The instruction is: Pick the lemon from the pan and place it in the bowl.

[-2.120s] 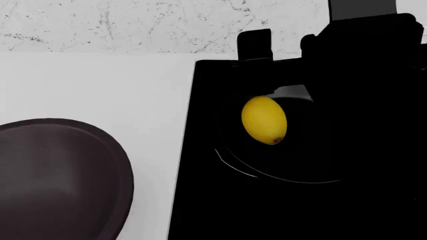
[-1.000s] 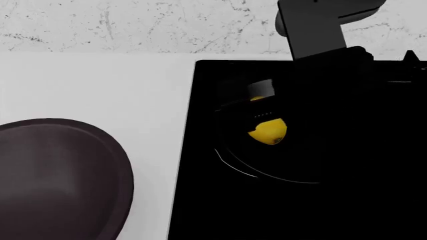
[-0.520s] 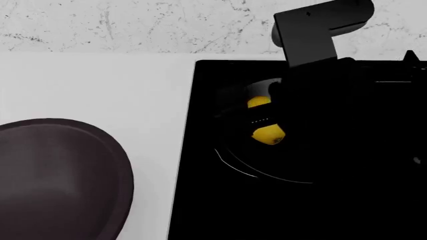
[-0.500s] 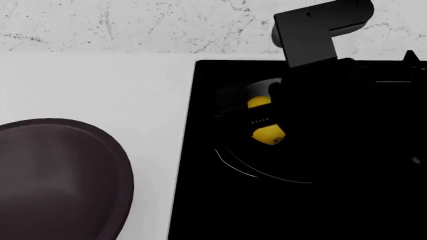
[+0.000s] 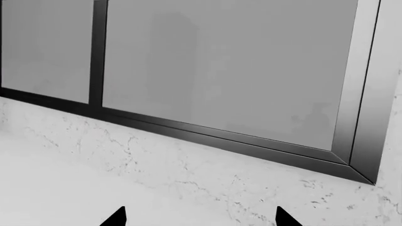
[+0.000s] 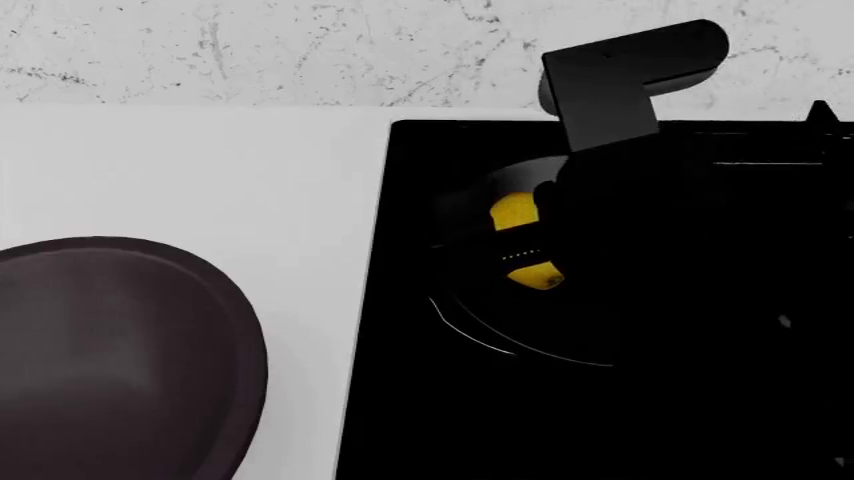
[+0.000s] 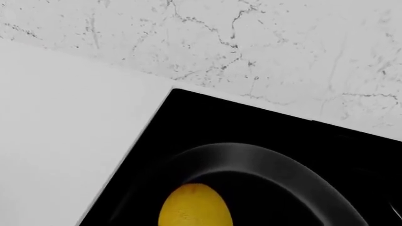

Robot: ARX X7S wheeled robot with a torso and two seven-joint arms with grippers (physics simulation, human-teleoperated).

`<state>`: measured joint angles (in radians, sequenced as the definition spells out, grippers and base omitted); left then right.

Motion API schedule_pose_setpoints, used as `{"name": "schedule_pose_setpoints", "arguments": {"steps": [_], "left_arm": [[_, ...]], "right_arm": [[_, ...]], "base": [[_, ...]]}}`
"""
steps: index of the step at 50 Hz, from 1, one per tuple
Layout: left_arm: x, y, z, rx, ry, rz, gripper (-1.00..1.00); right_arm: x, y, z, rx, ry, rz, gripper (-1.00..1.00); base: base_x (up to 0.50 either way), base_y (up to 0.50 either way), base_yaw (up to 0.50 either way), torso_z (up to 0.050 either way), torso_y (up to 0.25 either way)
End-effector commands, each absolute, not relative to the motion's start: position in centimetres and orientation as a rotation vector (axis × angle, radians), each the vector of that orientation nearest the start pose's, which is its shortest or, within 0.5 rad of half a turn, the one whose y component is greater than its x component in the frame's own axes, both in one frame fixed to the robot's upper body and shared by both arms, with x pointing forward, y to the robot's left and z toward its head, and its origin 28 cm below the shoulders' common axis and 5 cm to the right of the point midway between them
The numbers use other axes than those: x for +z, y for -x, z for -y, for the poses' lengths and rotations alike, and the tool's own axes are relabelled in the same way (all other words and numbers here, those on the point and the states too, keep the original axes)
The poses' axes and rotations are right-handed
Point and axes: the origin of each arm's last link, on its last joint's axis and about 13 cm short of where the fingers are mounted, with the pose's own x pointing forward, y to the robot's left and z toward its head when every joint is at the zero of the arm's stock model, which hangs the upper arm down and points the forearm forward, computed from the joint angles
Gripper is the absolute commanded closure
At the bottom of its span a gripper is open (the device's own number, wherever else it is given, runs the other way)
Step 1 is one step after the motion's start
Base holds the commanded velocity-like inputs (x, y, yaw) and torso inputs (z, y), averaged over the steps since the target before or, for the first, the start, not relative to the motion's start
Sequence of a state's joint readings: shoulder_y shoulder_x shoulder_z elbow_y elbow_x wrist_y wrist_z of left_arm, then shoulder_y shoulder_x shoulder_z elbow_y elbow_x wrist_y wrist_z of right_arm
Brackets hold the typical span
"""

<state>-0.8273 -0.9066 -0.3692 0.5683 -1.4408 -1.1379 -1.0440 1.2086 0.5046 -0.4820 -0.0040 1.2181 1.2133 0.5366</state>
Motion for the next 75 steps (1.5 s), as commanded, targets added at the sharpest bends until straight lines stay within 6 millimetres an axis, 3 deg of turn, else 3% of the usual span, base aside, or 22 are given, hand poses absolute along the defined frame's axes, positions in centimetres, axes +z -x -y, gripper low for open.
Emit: {"name": "schedule_pose_setpoints", "arguments": {"steps": [1, 75], "left_arm": [[31.4, -19.4, -33.1, 0.489, 0.051, 0.249, -1.0], [29.4, -19.2, -33.8, 0.52, 0.087, 0.223, -1.0]], "right_arm": [[26.2, -32.0, 11.6, 0.237, 0.155, -0.359, -1.0], [24.2, -32.6, 11.6, 0.254, 0.201, -0.424, -1.0]], "base": [[0.0, 0.0, 0.0, 0.0, 0.0], [0.0, 0.0, 0.0, 0.0, 0.0]]}}
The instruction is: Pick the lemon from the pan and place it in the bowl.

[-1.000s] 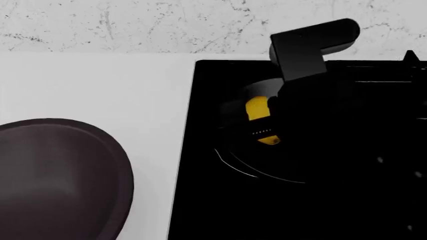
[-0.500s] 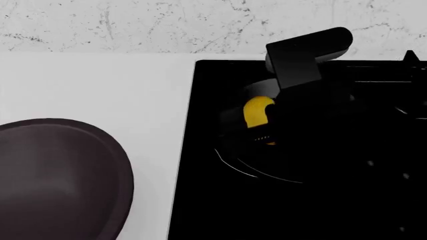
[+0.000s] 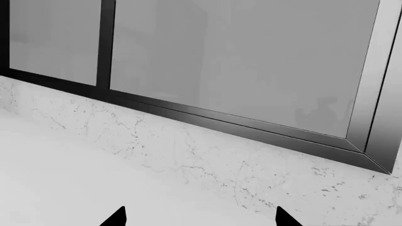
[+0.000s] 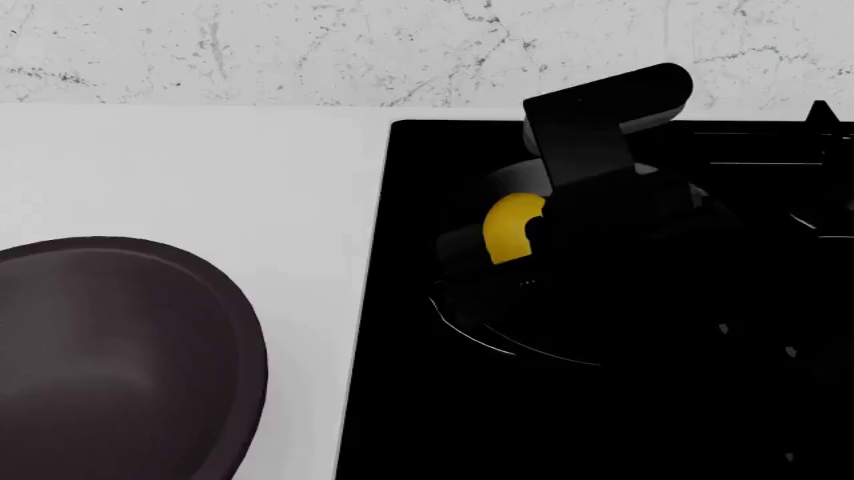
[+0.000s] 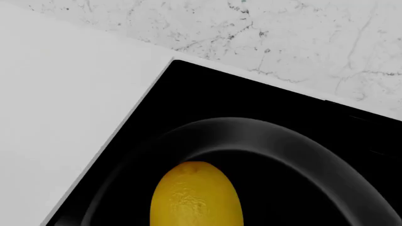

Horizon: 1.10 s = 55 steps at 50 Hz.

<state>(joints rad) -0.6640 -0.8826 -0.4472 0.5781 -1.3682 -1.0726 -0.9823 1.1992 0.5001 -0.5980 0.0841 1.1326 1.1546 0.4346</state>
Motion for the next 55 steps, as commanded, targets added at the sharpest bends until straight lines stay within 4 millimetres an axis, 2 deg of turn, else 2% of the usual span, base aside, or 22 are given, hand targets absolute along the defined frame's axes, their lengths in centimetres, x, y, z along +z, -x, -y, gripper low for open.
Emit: {"name": "schedule_pose_setpoints", "arguments": {"steps": [1, 43, 51, 52, 55], "left_arm": [[29.5, -19.2, -33.8, 0.52, 0.088, 0.223, -1.0], [28.8, -19.3, -34.1, 0.533, 0.088, 0.209, -1.0], [28.2, -19.6, -34.2, 0.54, 0.086, 0.197, -1.0], [28.1, -19.7, -34.3, 0.542, 0.089, 0.193, -1.0], [28.1, -19.6, -34.3, 0.544, 0.087, 0.192, -1.0]], "right_arm": [[24.2, -32.6, 11.6, 0.254, 0.2, -0.426, -1.0], [23.1, -33.9, 11.5, 0.255, 0.198, -0.456, -1.0], [22.6, -34.2, 11.4, 0.263, 0.198, -0.465, -1.0], [22.5, -34.2, 11.4, 0.256, 0.201, -0.463, 1.0], [22.5, -34.3, 11.4, 0.253, 0.207, -0.455, 1.0]], "base": [[0.0, 0.0, 0.0, 0.0, 0.0], [0.0, 0.0, 0.0, 0.0, 0.0], [0.0, 0.0, 0.0, 0.0, 0.0], [0.0, 0.0, 0.0, 0.0, 0.0], [0.0, 0.0, 0.0, 0.0, 0.0]]}}
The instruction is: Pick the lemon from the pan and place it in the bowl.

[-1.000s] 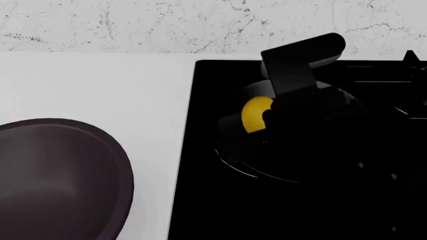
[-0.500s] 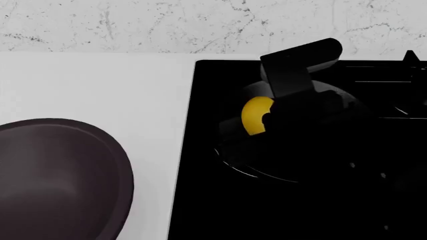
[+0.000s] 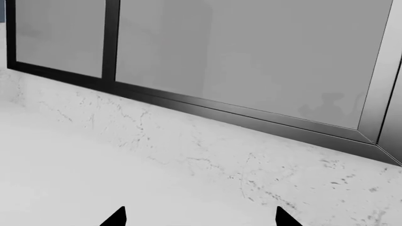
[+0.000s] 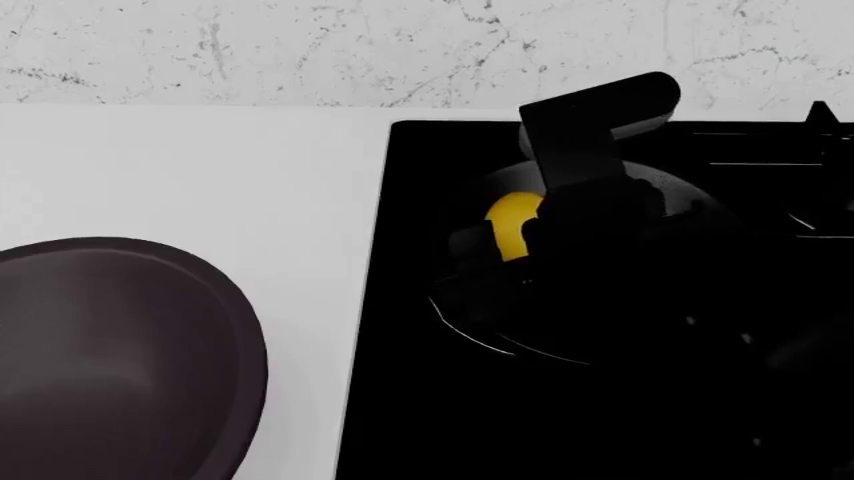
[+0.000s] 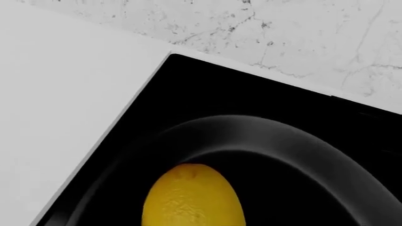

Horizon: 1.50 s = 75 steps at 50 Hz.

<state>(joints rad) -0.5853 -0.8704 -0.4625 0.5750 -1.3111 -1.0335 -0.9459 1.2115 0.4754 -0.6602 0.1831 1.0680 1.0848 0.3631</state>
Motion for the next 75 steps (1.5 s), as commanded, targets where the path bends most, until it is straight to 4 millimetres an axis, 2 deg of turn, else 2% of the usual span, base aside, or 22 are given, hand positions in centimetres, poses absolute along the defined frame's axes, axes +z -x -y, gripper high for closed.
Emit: {"name": "schedule_pose_setpoints", "arguments": {"steps": [1, 10, 20, 37, 45, 58, 65, 75], "left_arm": [[28.1, -19.6, -34.2, 0.544, 0.086, 0.191, -1.0], [28.1, -19.3, -34.3, 0.552, 0.09, 0.193, -1.0], [28.3, -19.1, -34.1, 0.542, 0.09, 0.201, -1.0], [28.6, -18.1, -34.3, 0.533, 0.099, 0.219, -1.0], [28.6, -17.6, -34.5, 0.541, 0.102, 0.223, -1.0], [28.6, -17.6, -34.4, 0.543, 0.1, 0.22, -1.0], [28.4, -17.5, -34.5, 0.548, 0.101, 0.22, -1.0], [28.5, -17.1, -34.5, 0.555, 0.103, 0.224, -1.0]], "right_arm": [[22.5, -34.2, 11.3, 0.256, 0.204, -0.459, 1.0], [22.6, -34.1, 11.4, 0.255, 0.194, -0.456, 1.0], [25.0, -32.8, 12.1, 0.212, 0.181, -0.38, 1.0], [29.9, -28.5, 11.8, 0.194, 0.206, -0.227, 1.0], [31.0, -26.9, 11.6, 0.204, 0.212, -0.178, 1.0], [32.8, -25.1, 10.0, 0.293, 0.237, -0.098, 1.0], [33.6, -23.4, 8.4, 0.395, 0.238, -0.045, 1.0], [34.3, -22.1, 7.2, 0.51, 0.216, -0.019, 1.0]], "base": [[0.0, 0.0, 0.0, 0.0, 0.0], [0.0, 0.0, 0.0, 0.0, 0.0], [0.0, 0.0, 0.0, 0.0, 0.0], [0.0, 0.0, 0.0, 0.0, 0.0], [0.0, 0.0, 0.0, 0.0, 0.0], [0.0, 0.0, 0.0, 0.0, 0.0], [0.0, 0.0, 0.0, 0.0, 0.0], [0.0, 0.0, 0.0, 0.0, 0.0]]}}
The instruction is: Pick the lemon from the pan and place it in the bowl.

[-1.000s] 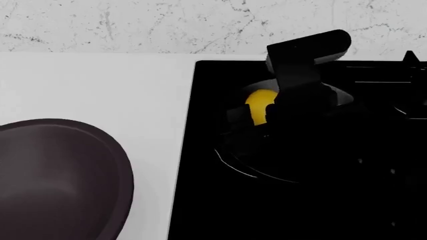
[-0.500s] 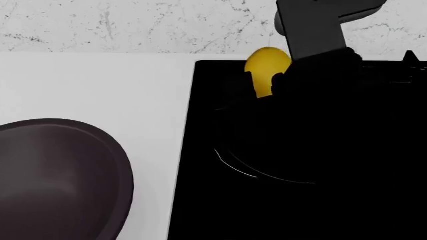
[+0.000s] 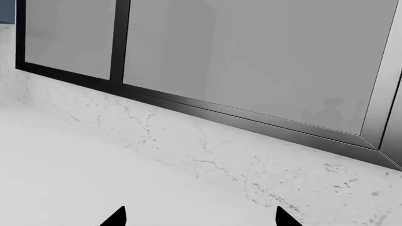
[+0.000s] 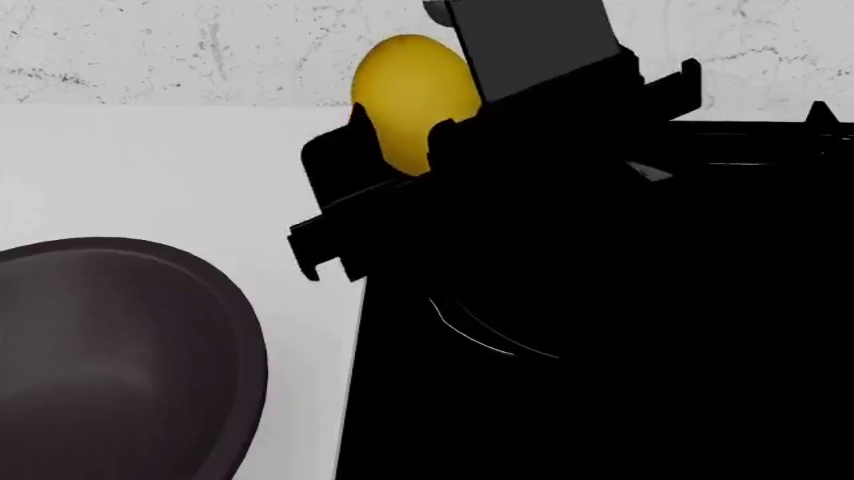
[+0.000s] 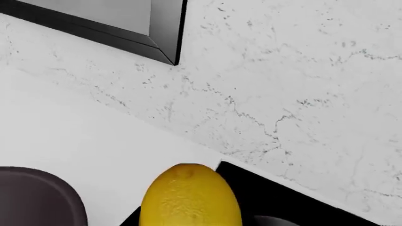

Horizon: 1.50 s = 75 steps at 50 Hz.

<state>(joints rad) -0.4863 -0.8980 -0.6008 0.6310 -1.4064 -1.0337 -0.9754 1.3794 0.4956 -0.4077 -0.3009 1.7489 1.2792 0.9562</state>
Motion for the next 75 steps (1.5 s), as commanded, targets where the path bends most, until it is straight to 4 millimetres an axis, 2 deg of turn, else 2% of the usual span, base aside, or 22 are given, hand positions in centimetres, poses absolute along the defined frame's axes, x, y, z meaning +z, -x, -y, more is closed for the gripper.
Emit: {"name": "schedule_pose_setpoints", "arguments": {"steps": [1, 17, 18, 40, 51, 65, 75], "left_arm": [[28.6, -17.1, -34.5, 0.556, 0.103, 0.225, -1.0], [28.9, -16.3, -34.5, 0.571, 0.096, 0.23, -1.0], [28.8, -16.3, -34.5, 0.576, 0.094, 0.227, -1.0], [28.2, -15.9, -34.7, 0.585, 0.105, 0.221, -1.0], [27.8, -15.8, -35.1, 0.591, 0.113, 0.216, -1.0], [27.4, -15.8, -35.2, 0.595, 0.113, 0.213, -1.0], [26.7, -15.9, -35.6, 0.604, 0.124, 0.2, -1.0]], "right_arm": [[34.4, -21.9, 7.0, 0.525, 0.214, -0.013, 1.0], [34.5, -20.6, 5.1, 0.692, 0.2, 0.012, 1.0], [33.9, -20.3, 3.9, 0.772, 0.201, -0.006, 1.0], [33.5, -19.7, 1.8, 0.908, 0.18, -0.055, 1.0], [32.7, -20.2, 0.5, 0.95, 0.182, -0.119, 1.0], [31.6, -21.5, 0.3, 0.932, 0.188, -0.164, 1.0], [31.4, -22.5, -0.6, 0.933, 0.203, -0.179, 1.0]], "base": [[0.0, 0.0, 0.0, 0.0, 0.0], [0.0, 0.0, 0.0, 0.0, 0.0], [0.0, 0.0, 0.0, 0.0, 0.0], [0.0, 0.0, 0.0, 0.0, 0.0], [0.0, 0.0, 0.0, 0.0, 0.0], [0.0, 0.0, 0.0, 0.0, 0.0], [0.0, 0.0, 0.0, 0.0, 0.0]]}}
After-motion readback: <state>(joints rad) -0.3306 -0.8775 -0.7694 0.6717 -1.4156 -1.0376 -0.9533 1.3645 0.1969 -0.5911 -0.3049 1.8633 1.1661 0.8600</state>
